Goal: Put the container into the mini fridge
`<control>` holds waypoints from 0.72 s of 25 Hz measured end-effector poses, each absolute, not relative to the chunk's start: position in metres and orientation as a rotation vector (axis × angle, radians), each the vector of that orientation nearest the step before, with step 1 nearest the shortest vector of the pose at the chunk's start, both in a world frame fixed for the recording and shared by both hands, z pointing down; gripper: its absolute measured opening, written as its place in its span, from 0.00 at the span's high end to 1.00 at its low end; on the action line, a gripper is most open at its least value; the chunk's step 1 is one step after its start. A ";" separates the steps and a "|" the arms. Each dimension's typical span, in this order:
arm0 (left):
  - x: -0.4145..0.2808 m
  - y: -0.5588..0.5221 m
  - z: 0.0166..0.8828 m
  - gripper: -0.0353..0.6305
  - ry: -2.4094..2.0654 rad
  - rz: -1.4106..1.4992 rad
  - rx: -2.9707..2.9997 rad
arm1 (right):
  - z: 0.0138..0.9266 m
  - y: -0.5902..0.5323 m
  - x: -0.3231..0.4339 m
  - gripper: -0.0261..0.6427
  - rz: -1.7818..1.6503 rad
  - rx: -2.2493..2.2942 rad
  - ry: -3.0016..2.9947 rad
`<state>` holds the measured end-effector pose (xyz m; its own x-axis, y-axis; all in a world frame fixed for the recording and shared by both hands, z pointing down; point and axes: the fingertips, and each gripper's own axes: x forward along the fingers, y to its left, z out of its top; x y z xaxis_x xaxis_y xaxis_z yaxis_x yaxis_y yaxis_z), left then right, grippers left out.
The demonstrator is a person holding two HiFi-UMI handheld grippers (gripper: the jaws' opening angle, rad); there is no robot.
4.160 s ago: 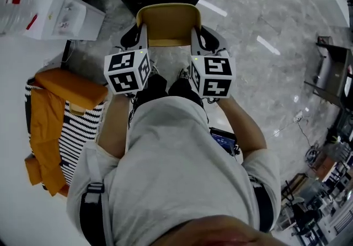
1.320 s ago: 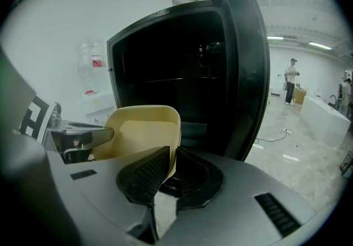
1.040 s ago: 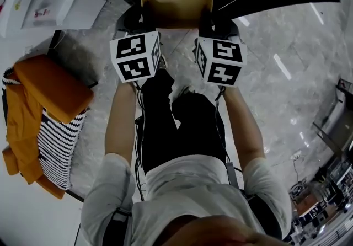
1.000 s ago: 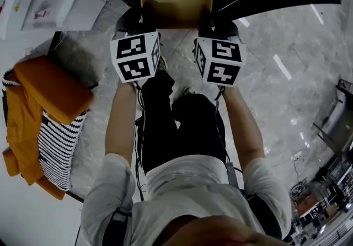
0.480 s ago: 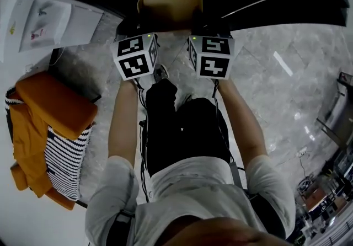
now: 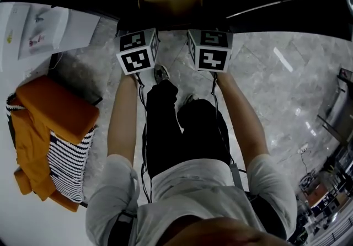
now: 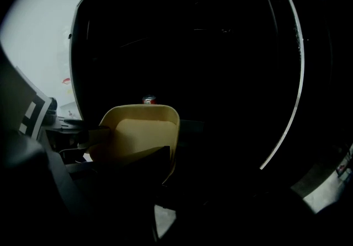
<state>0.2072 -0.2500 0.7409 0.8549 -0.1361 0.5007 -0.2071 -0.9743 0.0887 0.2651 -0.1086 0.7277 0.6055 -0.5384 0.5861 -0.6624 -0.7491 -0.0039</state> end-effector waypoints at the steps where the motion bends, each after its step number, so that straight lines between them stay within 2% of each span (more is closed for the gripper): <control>1: 0.209 -0.250 0.742 0.89 -0.268 0.768 2.891 | 0.730 -0.108 0.267 0.88 0.852 2.619 -0.990; 18: 0.241 -0.260 0.751 0.89 -0.280 0.806 2.928 | 0.753 -0.112 0.301 0.87 0.910 2.618 -0.932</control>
<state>0.2406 -0.2604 0.7507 0.8437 -0.1519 0.5149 -0.2004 -0.9789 0.0395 0.3014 -0.1120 0.7528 0.6075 -0.4969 0.6197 -0.6313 -0.7755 -0.0029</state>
